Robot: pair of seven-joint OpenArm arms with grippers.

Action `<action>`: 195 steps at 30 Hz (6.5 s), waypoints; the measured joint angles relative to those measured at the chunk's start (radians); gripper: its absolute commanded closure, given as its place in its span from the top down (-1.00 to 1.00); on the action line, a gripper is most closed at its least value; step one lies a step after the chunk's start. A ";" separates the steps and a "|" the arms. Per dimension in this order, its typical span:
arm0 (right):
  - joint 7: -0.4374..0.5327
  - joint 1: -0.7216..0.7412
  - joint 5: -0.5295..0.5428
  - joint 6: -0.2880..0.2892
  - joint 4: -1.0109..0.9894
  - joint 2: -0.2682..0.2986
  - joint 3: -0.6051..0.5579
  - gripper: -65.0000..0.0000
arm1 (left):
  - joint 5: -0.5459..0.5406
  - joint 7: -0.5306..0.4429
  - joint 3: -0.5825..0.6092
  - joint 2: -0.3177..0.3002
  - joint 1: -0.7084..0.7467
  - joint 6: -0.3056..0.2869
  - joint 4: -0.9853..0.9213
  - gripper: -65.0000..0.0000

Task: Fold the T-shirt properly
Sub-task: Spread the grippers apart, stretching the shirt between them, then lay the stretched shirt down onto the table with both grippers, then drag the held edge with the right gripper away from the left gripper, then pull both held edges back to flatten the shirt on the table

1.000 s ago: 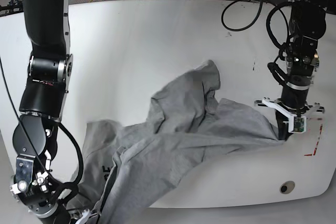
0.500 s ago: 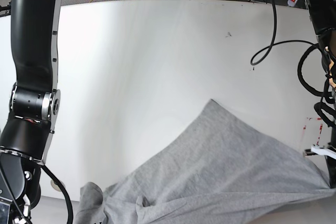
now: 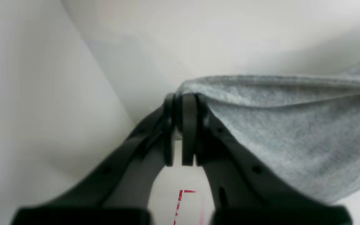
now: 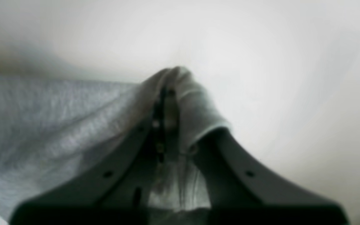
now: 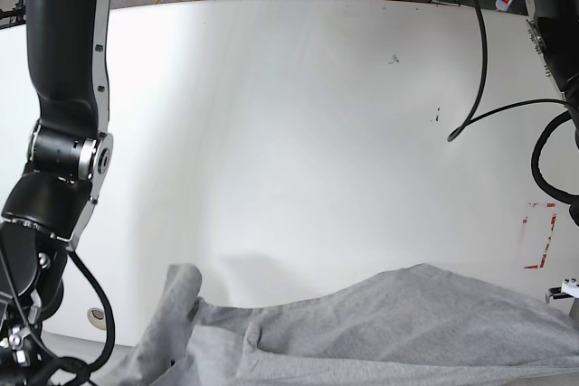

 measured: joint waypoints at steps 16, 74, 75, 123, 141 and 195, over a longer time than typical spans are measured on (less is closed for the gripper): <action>-0.063 -0.628 0.146 -0.008 0.285 -0.013 0.200 -1.00 | -0.016 0.021 -0.122 0.049 0.349 -0.075 0.018 -1.00; -0.307 -0.869 0.832 -0.008 -0.253 -0.024 0.330 -1.00 | 0.150 -0.139 -0.272 0.154 0.738 -0.203 -0.013 -1.00; -0.300 -0.838 0.831 -0.007 -0.287 -0.023 0.322 -1.00 | 0.159 -0.137 -0.267 0.155 0.726 -0.202 -0.013 -1.00; -0.235 -1.100 0.933 -0.132 -0.144 -0.165 0.306 0.09 | 0.166 -0.140 -0.231 0.154 0.655 -0.201 -0.083 -1.00; -0.235 -1.070 0.851 -0.182 -0.116 -0.202 0.306 -0.53 | 0.166 -0.140 -0.231 0.155 0.660 -0.201 -0.083 -1.00; -0.235 -1.758 0.994 -0.177 0.546 -0.220 0.626 0.11 | 0.156 -0.147 -0.096 0.183 0.748 -0.199 -0.050 -1.00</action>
